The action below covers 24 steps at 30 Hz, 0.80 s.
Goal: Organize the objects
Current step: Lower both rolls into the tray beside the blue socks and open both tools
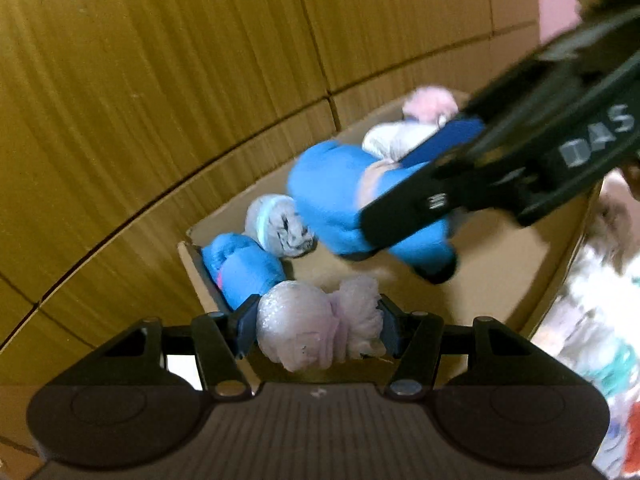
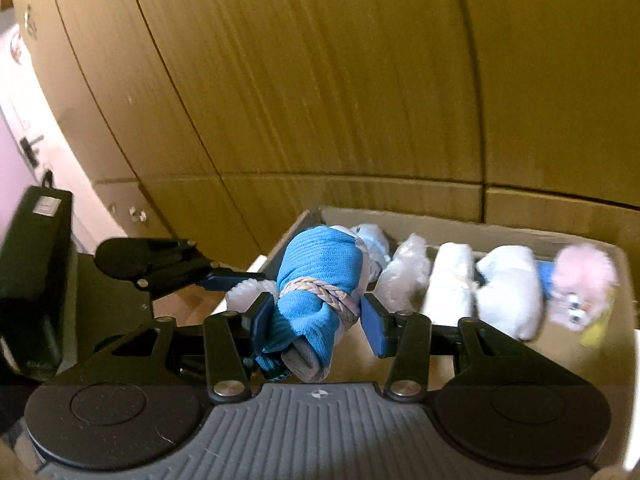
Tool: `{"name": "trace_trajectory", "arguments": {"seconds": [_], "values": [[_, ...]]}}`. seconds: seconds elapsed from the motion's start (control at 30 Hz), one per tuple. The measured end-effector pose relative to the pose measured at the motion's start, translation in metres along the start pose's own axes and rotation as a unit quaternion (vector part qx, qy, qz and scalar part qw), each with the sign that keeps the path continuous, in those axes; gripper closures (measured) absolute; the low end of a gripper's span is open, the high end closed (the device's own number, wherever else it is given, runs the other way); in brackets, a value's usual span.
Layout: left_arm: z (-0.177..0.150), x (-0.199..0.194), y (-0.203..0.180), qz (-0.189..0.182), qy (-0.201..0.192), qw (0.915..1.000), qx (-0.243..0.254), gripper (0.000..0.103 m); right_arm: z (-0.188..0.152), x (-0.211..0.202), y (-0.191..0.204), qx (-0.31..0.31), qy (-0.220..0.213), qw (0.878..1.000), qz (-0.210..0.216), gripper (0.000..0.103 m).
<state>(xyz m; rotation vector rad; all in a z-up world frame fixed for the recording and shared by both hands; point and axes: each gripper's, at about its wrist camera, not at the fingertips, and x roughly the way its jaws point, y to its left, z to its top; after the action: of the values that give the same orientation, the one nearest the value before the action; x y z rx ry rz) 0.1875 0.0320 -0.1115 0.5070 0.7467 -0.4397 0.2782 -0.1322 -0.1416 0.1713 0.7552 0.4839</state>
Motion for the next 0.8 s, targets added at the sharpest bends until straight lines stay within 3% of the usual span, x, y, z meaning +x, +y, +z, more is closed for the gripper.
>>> {"name": "trace_trajectory", "arguments": {"seconds": [0.33, 0.8], "values": [[-0.004, 0.02, 0.004, -0.008, 0.004, 0.9995, 0.031, 0.046, 0.002, 0.048, -0.01, -0.017, 0.048, 0.999, -0.009, 0.049], [-0.01, 0.019, 0.002, 0.004, 0.002, 0.9983, 0.058, 0.042, 0.001, 0.062, -0.001, -0.047, 0.093, 0.994, -0.018, 0.049]]}}
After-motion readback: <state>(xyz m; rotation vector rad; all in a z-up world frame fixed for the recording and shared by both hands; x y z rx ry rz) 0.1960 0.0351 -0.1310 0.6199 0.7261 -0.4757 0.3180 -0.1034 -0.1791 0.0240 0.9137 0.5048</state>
